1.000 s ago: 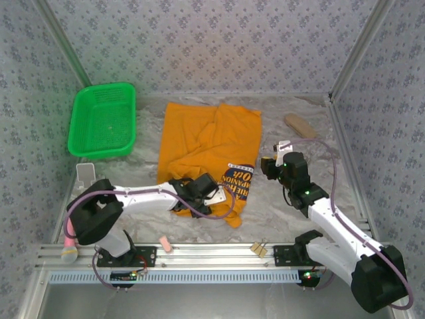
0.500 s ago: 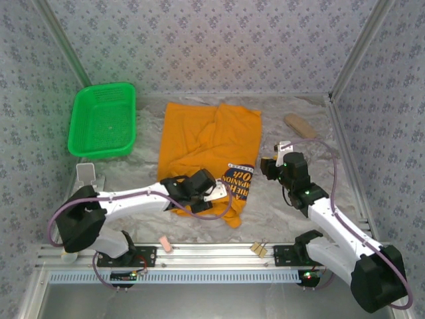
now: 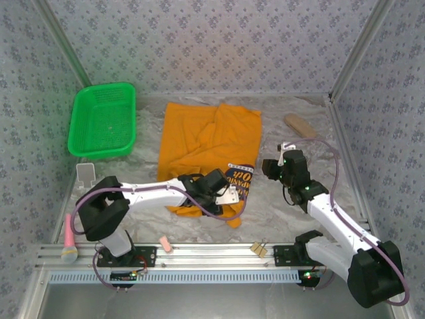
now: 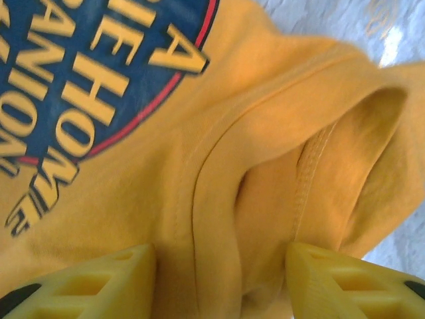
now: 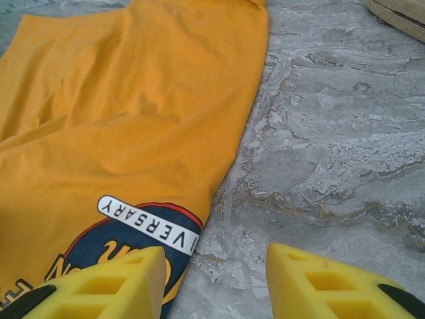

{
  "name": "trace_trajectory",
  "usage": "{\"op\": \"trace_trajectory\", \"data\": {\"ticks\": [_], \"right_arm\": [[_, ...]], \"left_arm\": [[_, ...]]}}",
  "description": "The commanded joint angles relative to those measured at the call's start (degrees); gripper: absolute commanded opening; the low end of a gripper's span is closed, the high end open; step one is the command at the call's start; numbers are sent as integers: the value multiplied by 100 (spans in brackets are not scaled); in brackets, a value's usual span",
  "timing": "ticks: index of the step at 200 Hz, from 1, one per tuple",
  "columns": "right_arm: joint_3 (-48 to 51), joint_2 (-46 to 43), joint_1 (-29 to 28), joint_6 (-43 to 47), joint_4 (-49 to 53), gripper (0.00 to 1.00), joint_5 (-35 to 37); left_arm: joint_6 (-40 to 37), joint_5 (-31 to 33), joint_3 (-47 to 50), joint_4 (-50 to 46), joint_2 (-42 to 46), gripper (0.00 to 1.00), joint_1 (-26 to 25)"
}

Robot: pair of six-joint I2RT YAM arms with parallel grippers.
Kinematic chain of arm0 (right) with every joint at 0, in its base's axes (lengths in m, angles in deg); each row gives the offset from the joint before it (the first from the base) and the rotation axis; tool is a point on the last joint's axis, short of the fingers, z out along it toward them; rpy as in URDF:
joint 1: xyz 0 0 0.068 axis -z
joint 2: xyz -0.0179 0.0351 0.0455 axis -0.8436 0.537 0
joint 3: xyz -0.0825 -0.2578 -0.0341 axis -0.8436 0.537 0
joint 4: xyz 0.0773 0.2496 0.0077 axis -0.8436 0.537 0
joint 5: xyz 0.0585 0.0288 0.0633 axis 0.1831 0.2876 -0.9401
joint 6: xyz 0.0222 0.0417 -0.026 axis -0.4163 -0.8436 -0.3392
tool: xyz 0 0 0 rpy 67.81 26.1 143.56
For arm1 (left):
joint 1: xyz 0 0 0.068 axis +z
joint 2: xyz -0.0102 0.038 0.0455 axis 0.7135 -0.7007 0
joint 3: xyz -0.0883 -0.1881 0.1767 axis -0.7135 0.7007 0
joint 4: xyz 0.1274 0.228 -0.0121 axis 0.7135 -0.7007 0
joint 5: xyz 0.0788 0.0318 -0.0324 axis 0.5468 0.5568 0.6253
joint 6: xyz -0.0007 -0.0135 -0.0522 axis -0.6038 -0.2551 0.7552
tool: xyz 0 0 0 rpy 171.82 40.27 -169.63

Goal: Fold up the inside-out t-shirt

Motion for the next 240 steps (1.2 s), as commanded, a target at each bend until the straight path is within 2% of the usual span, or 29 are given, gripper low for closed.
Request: {"op": "trace_trajectory", "data": {"ticks": [1, 23, 97, 110, 123, 130, 148, 171, 217, 240], "right_arm": [[-138, -35, 54, -6, 174, 45, -49], [-79, 15, 72, -94, -5, 45, -105], [-377, 499, 73, -68, -28, 45, -346], [-356, 509, 66, -143, -71, 45, -358], [-354, 509, 65, -166, -102, 45, -396], [-363, 515, 49, -144, -100, 45, -398], [-372, 522, 25, -121, -77, 45, -400], [-398, 583, -106, 197, -112, 45, -548], [-644, 986, -728, 1328, -316, 45, -896], [-941, 1261, -1201, 2421, -365, 44, -1627]], "left_arm": [[204, 704, 307, -448, 427, 54, -23], [422, 1229, 496, -532, 570, 54, -25], [249, 1186, 865, 206, 489, 53, -17], [177, 1214, 907, 353, 463, 44, -3], [209, 1265, 861, 409, 480, 22, 1], [193, 1221, 825, 404, 529, 13, 1], [161, 1109, 811, 421, 869, 0, 1], [271, 778, 930, 487, 1565, 0, 156], [665, -232, 1300, 606, 2871, 0, 877], [996, -711, 1471, 800, 3222, 0, 1266]]}}
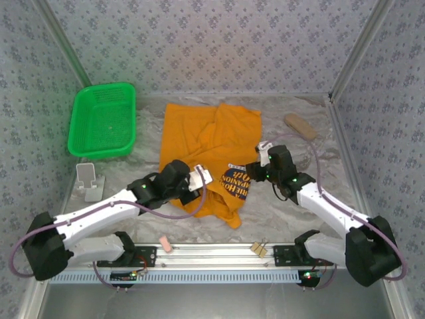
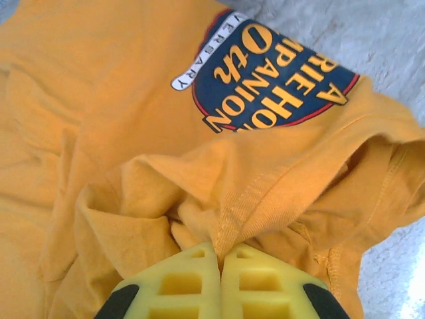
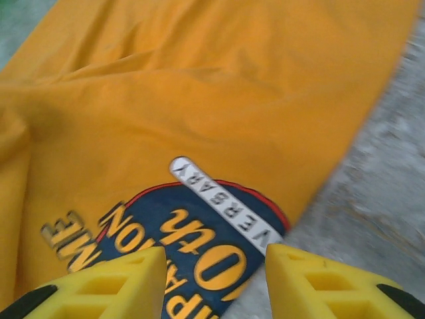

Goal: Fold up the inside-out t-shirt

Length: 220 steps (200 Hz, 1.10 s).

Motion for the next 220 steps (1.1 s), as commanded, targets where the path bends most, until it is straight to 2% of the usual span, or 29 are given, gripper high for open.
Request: {"op": "trace_trajectory", "data": {"ticks": [1, 14, 35, 46, 62, 67, 75, 79, 96, 107, 111, 131, 151, 177, 220], "right_arm": [[-433, 203, -431, 1319, -198, 44, -817], [-553, 249, -761, 1973, -222, 44, -1015], [-662, 350, -937, 2365, -511, 46, -1383], [-828, 499, -932, 2095, -712, 46, -1073], [-1411, 906, -764, 1175, -530, 47, -326], [-1620, 1050, -689, 921, -361, 47, -221], [-1910, 1273, -583, 654, -74, 46, -125], [-2005, 1362, -555, 597, 35, 46, -100], [-2066, 1561, -528, 596, 51, 46, 71], [-2002, 1604, -511, 546, -59, 46, 131], [-1993, 1616, -506, 538, -98, 46, 119], [-2057, 1783, -527, 669, -110, 46, -35], [-2312, 2077, -616, 789, 20, 46, -45], [-2605, 2360, -702, 850, 197, 45, -48], [-2755, 2494, -735, 893, 207, 45, -98]], "left_arm": [[447, -767, 203, 212, 270, 0, 309], [724, -892, 158, 168, 372, 0, 504], [969, -1222, 249, 299, 568, 0, 635], [1051, -1565, 390, 397, 628, 0, 624], [1361, -1939, 547, 552, 551, 2, 557], [1565, -1949, 557, 571, 501, 10, 550], [1963, -1752, 518, 510, 442, 43, 565], [2170, -1590, 476, 431, 426, 53, 590], [3030, -1027, 309, 20, 512, 65, 896], [3963, -677, 221, -288, 604, 89, 1348], [4299, -629, 192, -428, 619, 94, 1543], [5433, -1330, 280, -584, 460, 90, 2749], [6004, -1732, 289, -606, -30, 82, 3364], [6143, -2058, 123, -437, -564, 69, 3485], [6187, -1786, -177, -308, -1274, 63, 3524]]}}
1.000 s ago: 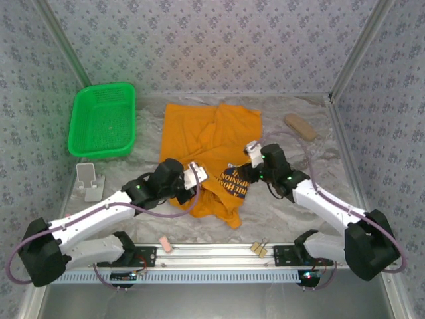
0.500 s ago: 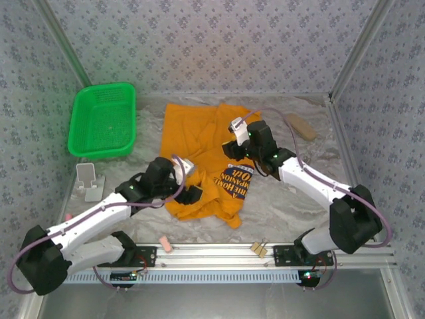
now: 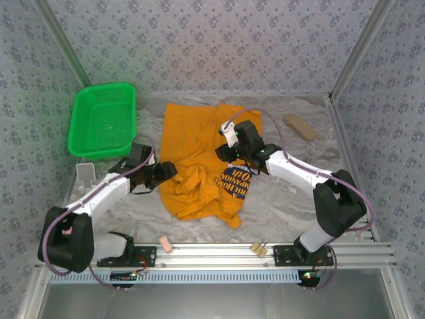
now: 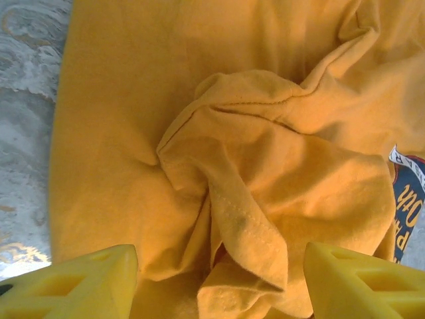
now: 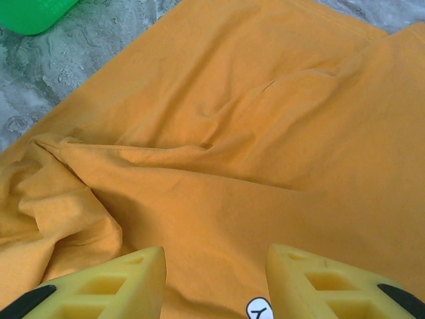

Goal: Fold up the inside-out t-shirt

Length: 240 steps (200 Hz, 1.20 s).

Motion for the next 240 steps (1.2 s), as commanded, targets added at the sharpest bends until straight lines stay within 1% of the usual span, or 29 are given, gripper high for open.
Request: {"op": "trace_trajectory", "data": {"ticks": [1, 8, 19, 46, 58, 71, 83, 96, 112, 125, 132, 142, 159, 164, 170, 175, 176, 180, 183, 186, 200, 212, 218, 228, 240], "right_arm": [[-253, 75, -20, 77, 124, 45, -14], [-266, 96, -26, 80, 118, 45, -35], [-286, 131, -39, 87, 130, 45, -57], [-308, 139, -180, 161, 122, 45, -355], [-276, 154, -337, 395, 91, 45, -623], [-248, 193, -550, 754, 64, 45, -716], [-167, 244, -679, 854, -122, 45, -549], [-160, 320, -682, 734, -321, 45, -525], [-287, 452, -634, 456, -459, 46, -388], [-533, 596, -563, 171, -427, 46, -416], [-682, 712, -545, 69, -373, 46, -541], [-984, 878, -495, 18, -355, 47, -856], [-1105, 1153, -264, 104, -529, 47, -1596], [-1145, 1245, -187, 184, -527, 47, -1762], [-1238, 1323, -32, 255, -420, 47, -1899], [-1338, 1380, 77, 300, -279, 47, -1991], [-1360, 1389, 114, 309, -253, 47, -2017], [-1415, 1410, 211, 344, -158, 46, -2084], [-1425, 1415, 274, 370, -111, 46, -2158], [-1426, 1409, 333, 402, -98, 46, -2190], [-1265, 1307, 537, 517, -203, 46, -2170], [-1167, 1220, 648, 616, -203, 46, -2147], [-1136, 1181, 662, 716, -141, 46, -2158], [-1099, 1144, 627, 946, -28, 46, -2171], [-1087, 1165, 475, 1257, 70, 46, -2108]], "left_arm": [[215, 25, -338, 116, -300, 62, 59], [212, 42, -363, 218, -464, 58, 89], [178, -96, -461, 370, -806, 51, 153], [75, -448, -712, 515, -1461, 38, 194], [35, -515, -733, 643, -1546, 23, 192], [-92, -520, -816, 575, -1538, 0, 200], [-273, -550, -959, 355, -1428, 0, 202], [-492, -465, -1086, 25, -1187, 0, 183], [-1017, -211, -1232, -434, -822, 0, 69], [-1379, 59, -1411, -894, -605, 0, -100], [-1495, 123, -1481, -1074, -543, 0, -206], [-1678, 38, -1533, -1187, -510, 0, -407], [-2160, -157, -1590, -1124, -615, 0, -917], [-2279, -138, -1631, -1131, -683, 3, -1091], [-2384, -113, -1696, -1152, -774, 11, -1275], [-2432, -129, -1753, -1164, -866, 25, -1423], [-2433, -138, -1758, -1159, -876, 27, -1451], [-2439, -191, -1793, -1127, -935, 42, -1549], [-2423, -238, -1799, -1083, -979, 49, -1609], [-2399, -326, -1801, -1025, -1019, 53, -1665], [-2312, -830, -1742, -689, -1089, 61, -1869], [-2274, -913, -1703, -593, -961, 64, -1934], [-2285, -801, -1683, -627, -831, 64, -1918], [-2250, -349, -1575, -714, -506, 65, -1850], [-1967, 183, -1295, -698, -57, 67, -1552]]}}
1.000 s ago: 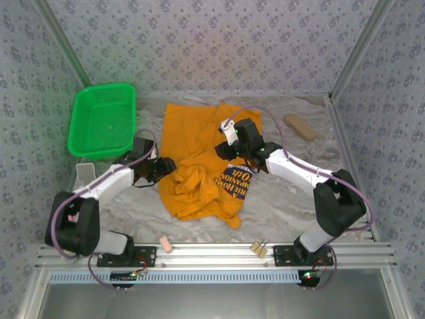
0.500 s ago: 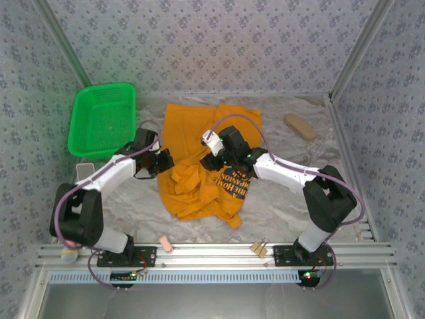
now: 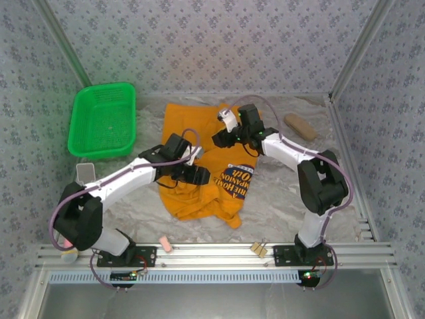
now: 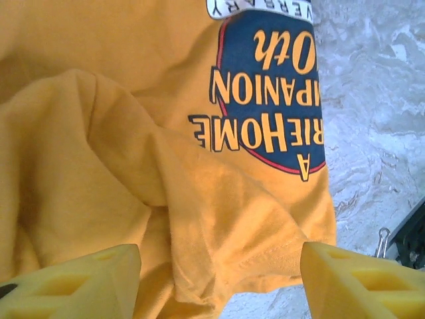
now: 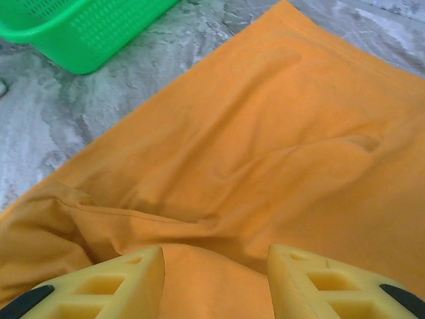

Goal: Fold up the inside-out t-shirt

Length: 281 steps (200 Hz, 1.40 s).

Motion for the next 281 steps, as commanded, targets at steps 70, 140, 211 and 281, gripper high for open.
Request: {"op": "trace_trajectory", "data": {"ticks": [70, 140, 211, 281], "right_arm": [[30, 119, -885, 1667, -52, 46, -169], [743, -445, -760, 1392, -818, 45, 82], [1086, -906, -747, 1595, -807, 44, 122], [1194, -1057, -542, 1053, -963, 44, 1214]], "left_arm": [[650, 394, 1400, 566, 950, 66, 2071], [317, -494, 1207, 999, -158, 61, 2047], [-397, -815, 927, 1039, 79, 4, 1800], [-486, 1404, -133, -1963, 663, 0, 1175]]}}
